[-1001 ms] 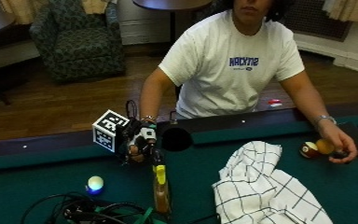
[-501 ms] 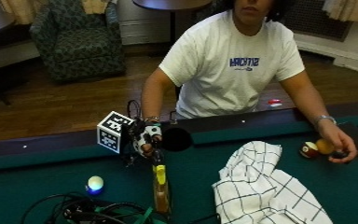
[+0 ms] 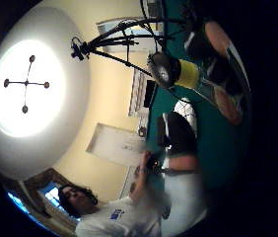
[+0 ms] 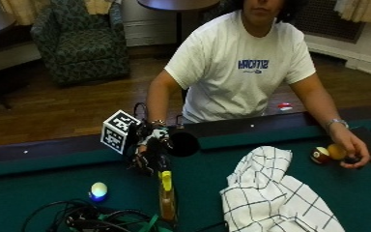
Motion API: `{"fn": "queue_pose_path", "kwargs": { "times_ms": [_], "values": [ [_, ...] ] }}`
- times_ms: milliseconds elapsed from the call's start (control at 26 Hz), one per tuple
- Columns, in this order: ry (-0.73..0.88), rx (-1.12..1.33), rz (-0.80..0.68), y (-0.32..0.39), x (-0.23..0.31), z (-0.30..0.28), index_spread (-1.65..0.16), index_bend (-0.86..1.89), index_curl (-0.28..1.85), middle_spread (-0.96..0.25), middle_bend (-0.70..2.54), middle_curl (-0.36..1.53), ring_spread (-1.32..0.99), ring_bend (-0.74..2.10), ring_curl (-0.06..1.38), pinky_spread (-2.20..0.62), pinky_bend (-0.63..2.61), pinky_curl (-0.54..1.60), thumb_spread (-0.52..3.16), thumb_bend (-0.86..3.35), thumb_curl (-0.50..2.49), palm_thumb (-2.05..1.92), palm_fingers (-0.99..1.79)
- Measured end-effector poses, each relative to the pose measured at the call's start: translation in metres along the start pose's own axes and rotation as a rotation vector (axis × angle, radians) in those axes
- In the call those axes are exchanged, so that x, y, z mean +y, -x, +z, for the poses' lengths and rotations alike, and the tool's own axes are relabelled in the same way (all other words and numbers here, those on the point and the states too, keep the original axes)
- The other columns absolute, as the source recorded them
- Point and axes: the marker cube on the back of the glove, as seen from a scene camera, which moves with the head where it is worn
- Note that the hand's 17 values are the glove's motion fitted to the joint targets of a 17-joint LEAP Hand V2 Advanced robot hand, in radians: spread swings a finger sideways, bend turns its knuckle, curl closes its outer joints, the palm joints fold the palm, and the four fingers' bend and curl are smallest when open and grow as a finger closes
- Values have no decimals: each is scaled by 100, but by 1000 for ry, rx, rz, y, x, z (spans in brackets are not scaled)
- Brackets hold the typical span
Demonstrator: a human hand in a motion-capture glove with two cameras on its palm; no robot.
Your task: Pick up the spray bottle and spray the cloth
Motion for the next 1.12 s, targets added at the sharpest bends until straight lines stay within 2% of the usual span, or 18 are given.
{"fn": "queue_pose_path", "kwargs": {
  "times_ms": [116,231,539,886,1117],
  "values": [
    [32,18,8,-3,-4,5,-33,22,50,-20,50,59,-18,76,56,-14,66,59,84,-6,55,82,52],
    [61,20,14,-4,-10,12,-36,18,47,-18,45,54,-18,66,51,-7,56,54,87,-6,52,77,39],
    [107,23,30,-2,-32,38,-39,10,36,-16,32,46,-18,55,40,1,47,42,90,-4,47,71,31],
    [170,0,34,-9,-43,57,-36,10,31,-14,29,42,-17,52,37,6,44,39,89,-3,43,71,34],
    [142,-47,72,-2,-65,70,-34,10,27,-14,28,41,-16,54,36,6,42,37,89,-3,42,72,38]
  ]
}}
